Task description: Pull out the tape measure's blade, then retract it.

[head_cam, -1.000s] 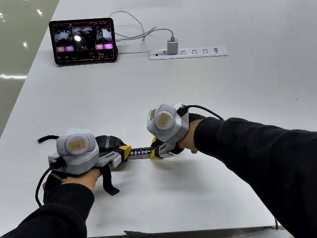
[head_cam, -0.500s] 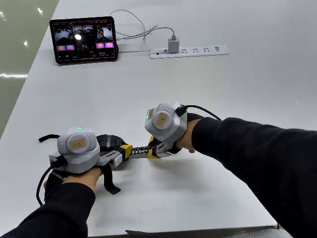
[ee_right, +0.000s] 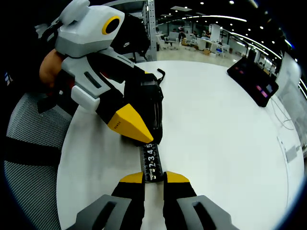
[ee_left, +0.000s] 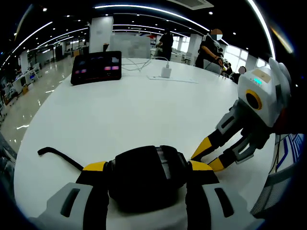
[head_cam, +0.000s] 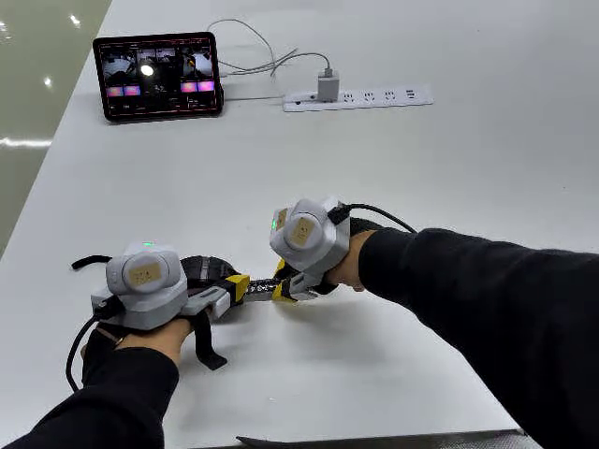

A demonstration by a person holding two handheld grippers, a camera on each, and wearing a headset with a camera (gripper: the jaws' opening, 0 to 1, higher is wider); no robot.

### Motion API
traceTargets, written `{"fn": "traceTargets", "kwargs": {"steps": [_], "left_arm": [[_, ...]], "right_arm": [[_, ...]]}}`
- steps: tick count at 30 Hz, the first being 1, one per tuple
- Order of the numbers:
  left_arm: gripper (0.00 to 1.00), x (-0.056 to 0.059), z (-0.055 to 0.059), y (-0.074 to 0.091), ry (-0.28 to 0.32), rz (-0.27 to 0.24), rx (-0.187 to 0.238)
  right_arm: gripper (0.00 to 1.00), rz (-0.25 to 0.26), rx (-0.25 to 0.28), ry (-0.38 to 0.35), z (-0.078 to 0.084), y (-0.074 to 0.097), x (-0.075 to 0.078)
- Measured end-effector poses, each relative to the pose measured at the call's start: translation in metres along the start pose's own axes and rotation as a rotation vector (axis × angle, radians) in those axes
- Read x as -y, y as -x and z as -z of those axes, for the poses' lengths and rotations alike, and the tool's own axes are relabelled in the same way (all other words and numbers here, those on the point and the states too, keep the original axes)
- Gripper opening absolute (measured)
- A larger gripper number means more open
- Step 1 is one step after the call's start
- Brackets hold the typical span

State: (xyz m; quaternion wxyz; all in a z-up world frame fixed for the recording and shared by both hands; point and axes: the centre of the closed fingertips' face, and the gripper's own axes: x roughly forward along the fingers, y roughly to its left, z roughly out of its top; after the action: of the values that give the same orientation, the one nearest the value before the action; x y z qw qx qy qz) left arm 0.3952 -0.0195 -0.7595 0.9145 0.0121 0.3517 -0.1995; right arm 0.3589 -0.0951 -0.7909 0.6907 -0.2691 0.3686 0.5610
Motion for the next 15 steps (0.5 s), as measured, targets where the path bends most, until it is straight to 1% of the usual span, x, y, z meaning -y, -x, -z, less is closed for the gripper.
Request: {"fn": "traceTargets", "kwargs": {"steps": [8, 12, 15], "left_arm": [[0.60, 0.0010, 0.0000, 0.0006, -0.003, 0.005, 0.002], [0.60, 0.0005, -0.0001, -0.0003, -0.008, 0.006, -0.001], [0.60, 0.0006, -0.0001, -0.0005, -0.008, 0.005, 0.001]], "right_arm": [[0.10, 0.007, 0.023, -0.014, -0.0038, -0.0021, 0.0001], [0.10, 0.004, 0.029, 0.000, -0.0058, -0.0039, 0.0004], [0.10, 0.002, 0.029, -0.010, -0.0066, -0.0041, -0.0001]]}}
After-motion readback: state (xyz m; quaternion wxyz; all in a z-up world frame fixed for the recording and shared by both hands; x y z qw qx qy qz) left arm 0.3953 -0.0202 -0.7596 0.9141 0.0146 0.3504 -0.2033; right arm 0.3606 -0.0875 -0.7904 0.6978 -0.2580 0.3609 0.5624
